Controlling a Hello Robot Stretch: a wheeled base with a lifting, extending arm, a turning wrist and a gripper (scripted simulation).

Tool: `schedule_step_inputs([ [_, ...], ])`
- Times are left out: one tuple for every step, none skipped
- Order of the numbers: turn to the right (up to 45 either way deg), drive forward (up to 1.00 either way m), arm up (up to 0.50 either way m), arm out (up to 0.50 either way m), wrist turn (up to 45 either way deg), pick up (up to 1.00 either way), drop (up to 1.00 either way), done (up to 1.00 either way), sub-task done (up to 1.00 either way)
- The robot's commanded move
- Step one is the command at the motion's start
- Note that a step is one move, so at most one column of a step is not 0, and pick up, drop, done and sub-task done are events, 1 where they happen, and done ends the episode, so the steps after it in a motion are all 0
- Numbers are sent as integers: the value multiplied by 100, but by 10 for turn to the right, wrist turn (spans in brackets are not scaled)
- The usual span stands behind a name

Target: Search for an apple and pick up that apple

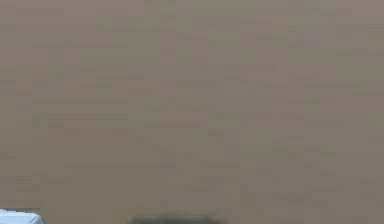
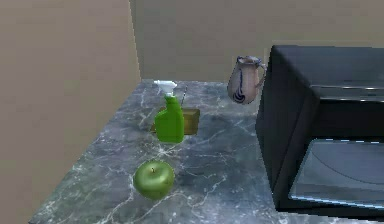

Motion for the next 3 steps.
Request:
schedule_step_inputs([
  [0,0,50,0,0,0,0,0,0],
  [0,0,38,0,0,0,0,0,0],
  [0,0,0,4,0,0,0,0,0],
])
